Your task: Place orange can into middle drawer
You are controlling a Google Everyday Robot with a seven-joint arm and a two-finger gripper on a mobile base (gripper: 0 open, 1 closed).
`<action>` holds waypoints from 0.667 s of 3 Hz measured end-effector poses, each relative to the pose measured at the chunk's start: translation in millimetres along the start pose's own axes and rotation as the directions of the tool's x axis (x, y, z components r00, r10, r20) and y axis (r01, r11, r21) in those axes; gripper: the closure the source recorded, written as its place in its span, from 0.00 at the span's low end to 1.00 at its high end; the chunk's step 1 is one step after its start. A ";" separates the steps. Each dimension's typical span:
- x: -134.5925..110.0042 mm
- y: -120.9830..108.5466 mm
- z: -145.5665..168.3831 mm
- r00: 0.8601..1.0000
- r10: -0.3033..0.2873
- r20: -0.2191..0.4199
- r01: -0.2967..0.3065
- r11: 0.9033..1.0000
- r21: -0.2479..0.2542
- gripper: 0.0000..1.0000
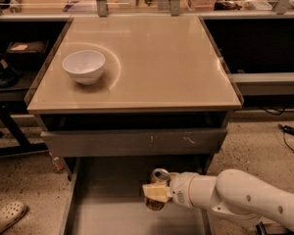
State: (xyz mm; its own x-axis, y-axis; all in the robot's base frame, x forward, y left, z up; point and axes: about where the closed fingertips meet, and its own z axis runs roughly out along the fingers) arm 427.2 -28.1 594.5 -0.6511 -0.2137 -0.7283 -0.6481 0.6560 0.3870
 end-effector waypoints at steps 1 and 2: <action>28.5 8.3 29.0 1.000 0.022 -0.002 -0.022 1.000 -0.006 1.00; 45.0 -2.9 62.8 0.998 0.043 0.038 -0.045 0.998 0.044 1.00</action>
Offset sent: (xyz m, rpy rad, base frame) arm 0.0414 0.0195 -0.1174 -0.0555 -0.0933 -0.2920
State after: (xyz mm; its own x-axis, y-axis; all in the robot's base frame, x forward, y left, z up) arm 424.6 5.8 525.1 -0.6628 -0.1575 -0.7320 -0.6002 0.6963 0.3937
